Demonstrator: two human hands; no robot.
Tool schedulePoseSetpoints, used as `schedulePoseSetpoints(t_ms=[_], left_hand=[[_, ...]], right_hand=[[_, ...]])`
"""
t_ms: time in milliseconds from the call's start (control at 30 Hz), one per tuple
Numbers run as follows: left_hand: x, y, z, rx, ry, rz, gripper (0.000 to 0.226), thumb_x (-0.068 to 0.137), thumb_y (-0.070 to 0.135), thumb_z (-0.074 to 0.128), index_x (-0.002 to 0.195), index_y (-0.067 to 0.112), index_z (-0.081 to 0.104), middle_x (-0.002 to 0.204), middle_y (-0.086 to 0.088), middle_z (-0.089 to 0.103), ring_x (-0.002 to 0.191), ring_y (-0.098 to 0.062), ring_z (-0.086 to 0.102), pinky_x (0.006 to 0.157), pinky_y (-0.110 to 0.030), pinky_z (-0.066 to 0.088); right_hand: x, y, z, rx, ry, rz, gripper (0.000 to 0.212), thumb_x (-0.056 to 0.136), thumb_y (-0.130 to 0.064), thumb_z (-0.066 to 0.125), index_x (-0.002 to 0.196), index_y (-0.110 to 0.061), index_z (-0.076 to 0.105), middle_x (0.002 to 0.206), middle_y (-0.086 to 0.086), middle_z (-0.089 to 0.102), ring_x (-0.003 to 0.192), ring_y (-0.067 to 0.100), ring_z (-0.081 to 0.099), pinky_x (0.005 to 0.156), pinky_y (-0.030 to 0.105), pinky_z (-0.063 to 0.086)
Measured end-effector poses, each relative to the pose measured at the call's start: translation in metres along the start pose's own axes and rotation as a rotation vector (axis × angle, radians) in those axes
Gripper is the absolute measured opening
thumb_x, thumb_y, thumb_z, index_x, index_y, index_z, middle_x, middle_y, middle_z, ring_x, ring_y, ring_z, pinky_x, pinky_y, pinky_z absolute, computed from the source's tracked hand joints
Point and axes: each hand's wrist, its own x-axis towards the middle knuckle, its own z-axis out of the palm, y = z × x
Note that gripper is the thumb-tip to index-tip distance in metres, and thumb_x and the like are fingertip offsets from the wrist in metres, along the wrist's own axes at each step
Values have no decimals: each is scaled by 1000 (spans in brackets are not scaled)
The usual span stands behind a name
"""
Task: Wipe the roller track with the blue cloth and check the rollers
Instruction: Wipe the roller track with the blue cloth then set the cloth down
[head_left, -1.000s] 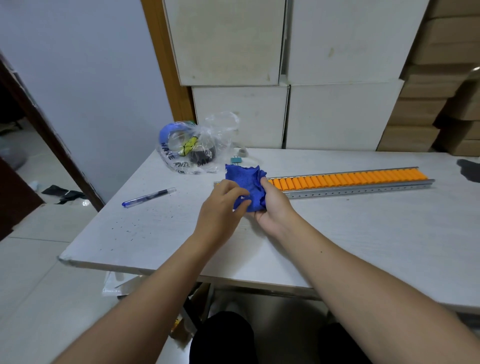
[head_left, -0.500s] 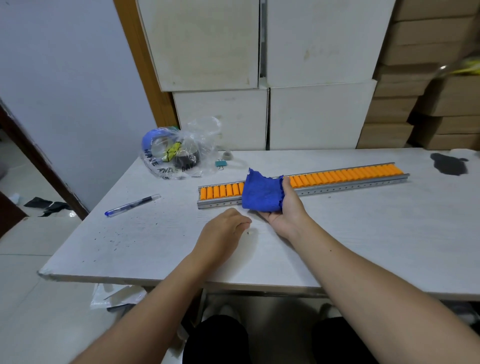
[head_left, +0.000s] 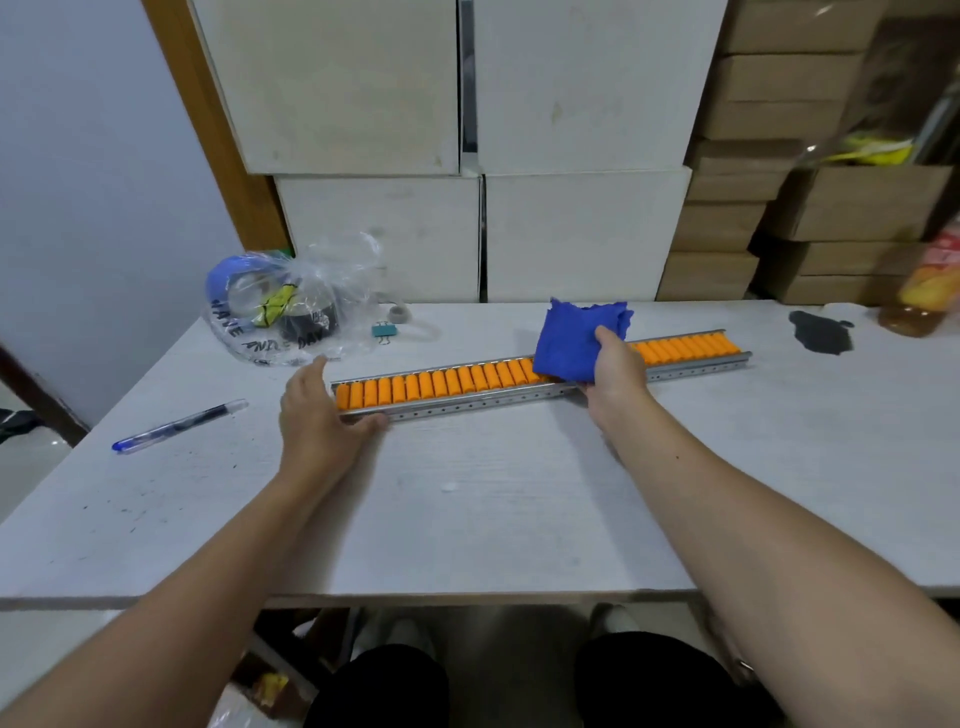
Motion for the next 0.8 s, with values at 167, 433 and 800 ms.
schedulePoseSetpoints(t_ms=[167, 433, 800], left_hand=[[2, -12, 5, -168, -88, -84, 102, 67, 36, 83, 147, 16, 24, 142, -9, 49, 127, -29, 49, 105, -44, 38], [7, -18, 8, -233, -68, -84, 98, 63, 33, 86, 143, 23, 31, 140, -6, 51, 125, -23, 50, 104, -41, 39], [10, -18, 9, -309, -81, -115, 98, 62, 24, 88, 142, 23, 31, 140, -11, 49, 129, -24, 47, 106, -43, 38]], right_hand=[[36, -31, -15, -168, 256, -273, 13, 97, -24, 44, 90, -18, 54, 91, -1, 60, 74, 13, 55, 64, 27, 44], [103, -56, -95, -1221, 393, -864, 38, 96, -7, 41, 134, -5, 45, 149, 14, 38, 134, 32, 37, 109, 37, 31], [88, -24, -91, -1346, 340, -738, 30, 95, -21, 38, 101, 1, 57, 103, 20, 61, 99, 36, 52, 81, 44, 43]])
